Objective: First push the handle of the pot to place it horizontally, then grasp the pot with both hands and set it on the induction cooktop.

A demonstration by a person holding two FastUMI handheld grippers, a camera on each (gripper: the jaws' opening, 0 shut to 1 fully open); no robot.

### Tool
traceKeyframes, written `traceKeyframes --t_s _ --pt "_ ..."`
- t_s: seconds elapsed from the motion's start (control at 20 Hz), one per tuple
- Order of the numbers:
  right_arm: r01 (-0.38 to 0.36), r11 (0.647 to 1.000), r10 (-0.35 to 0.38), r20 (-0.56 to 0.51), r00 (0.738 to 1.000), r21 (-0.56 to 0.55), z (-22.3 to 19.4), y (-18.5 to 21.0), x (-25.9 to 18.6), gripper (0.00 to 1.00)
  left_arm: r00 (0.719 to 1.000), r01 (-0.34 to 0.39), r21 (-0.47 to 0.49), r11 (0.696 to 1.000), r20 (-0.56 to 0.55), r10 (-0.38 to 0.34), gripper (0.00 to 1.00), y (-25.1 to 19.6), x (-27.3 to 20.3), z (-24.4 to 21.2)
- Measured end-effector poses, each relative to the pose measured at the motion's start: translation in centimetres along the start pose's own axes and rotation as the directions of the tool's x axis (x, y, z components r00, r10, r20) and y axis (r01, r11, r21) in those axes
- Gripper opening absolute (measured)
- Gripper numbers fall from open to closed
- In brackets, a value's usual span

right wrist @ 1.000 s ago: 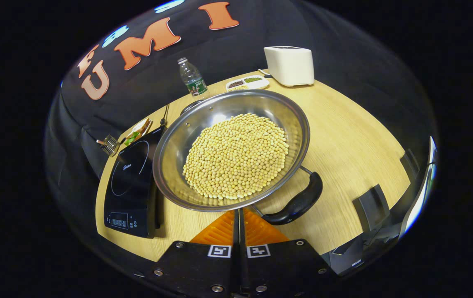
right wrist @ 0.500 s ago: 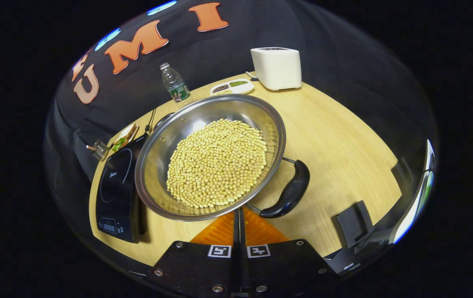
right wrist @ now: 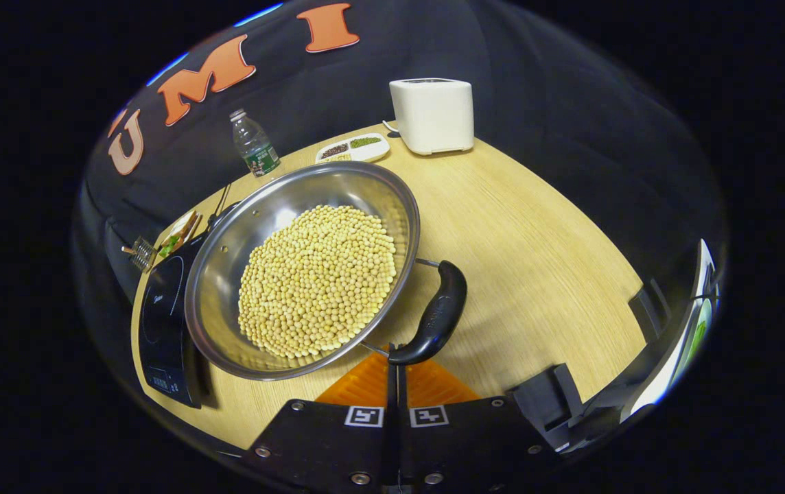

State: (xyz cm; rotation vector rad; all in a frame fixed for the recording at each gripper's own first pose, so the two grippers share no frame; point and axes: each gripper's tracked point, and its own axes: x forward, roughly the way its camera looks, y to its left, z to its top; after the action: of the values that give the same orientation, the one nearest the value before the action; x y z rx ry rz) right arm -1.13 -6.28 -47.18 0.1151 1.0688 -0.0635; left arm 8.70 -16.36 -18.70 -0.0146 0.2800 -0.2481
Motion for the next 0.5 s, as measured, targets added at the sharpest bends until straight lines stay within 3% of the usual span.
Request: traceKeyframes --t_s 0.2,0.5 --pt "0.013 1.000 -0.013 0.005 1.000 0.013 1.1 -0.8 0.6 0.00 0.998 0.036 0.006 0.999 -0.054 -0.036 0.97 -2.7 1.8 -3.2" --pt "0.027 0.998 -0.028 0.006 1.000 0.061 3.0 -1.9 1.7 0.00 0.987 0.087 -0.088 0.992 -0.129 -0.098 0.98 -6.0 3.8 -7.1"
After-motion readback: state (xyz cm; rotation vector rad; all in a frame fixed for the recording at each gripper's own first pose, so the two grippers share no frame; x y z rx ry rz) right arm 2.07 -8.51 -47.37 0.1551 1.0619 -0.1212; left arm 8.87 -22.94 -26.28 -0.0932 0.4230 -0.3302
